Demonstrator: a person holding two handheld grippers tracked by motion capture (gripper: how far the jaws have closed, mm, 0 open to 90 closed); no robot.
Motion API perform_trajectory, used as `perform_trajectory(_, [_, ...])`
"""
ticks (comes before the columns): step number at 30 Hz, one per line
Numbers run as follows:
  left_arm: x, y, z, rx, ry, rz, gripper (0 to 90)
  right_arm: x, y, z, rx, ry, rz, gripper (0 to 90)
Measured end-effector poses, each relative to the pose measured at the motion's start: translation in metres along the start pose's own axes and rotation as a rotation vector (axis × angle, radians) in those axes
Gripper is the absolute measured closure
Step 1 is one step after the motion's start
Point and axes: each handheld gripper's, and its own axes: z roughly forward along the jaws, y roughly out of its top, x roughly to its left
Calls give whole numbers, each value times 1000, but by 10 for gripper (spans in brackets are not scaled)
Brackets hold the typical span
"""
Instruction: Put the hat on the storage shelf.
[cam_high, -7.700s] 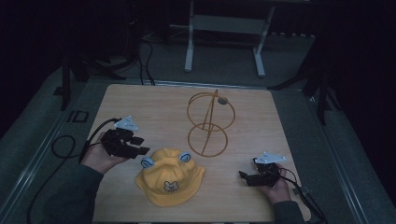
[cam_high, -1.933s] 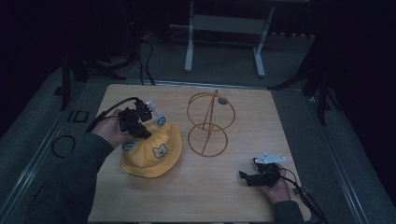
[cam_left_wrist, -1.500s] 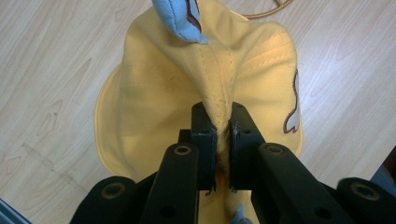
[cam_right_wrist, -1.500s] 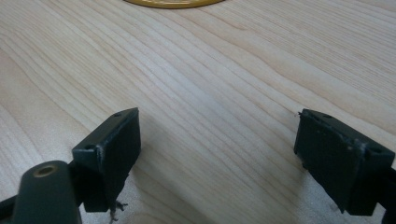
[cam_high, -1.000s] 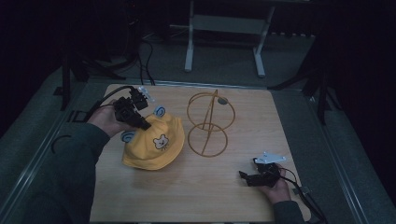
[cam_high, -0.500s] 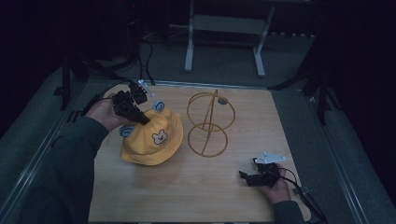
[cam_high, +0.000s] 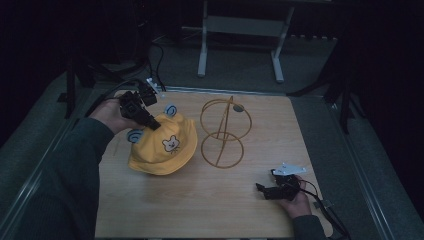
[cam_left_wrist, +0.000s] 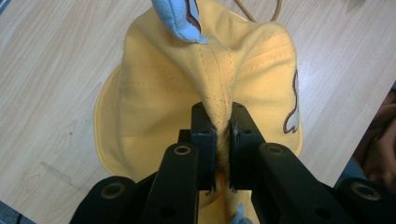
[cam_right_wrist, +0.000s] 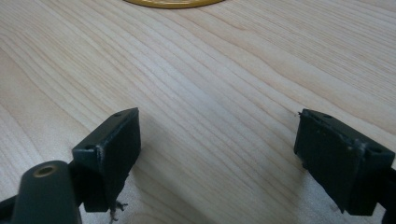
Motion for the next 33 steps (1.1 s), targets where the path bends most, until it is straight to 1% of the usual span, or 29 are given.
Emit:
perform_trajectory(4, [1,3,-5,-5,2,0,832,0,0,0,0,0,0,144])
perform_trajectory(7, [3,5,-8,-8,0,10,832,0,0,0,-1,0,-2,145])
perform_trajectory(10, [3,7,-11,-8,7,17,832,0,0,0,-1,0,-2,145])
perform_trajectory(14, [4,8,-14,-12,8,20,832,0,0,0,-1,0,-2,145])
perform_trajectory(16, [2,9,-17,-30,1,24,832,0,0,0,-1,-1,-3,145])
perform_trajectory(19, [0,11,-18,-32,-2,35,832,0,0,0,-1,-1,-3,145])
perform_trajectory(26, [3,10,-19,-49,-6,24,832,0,0,0,-1,0,-2,145])
perform_trajectory(33, [8,10,-22,-65,-1,10,832,0,0,0,0,0,-1,145])
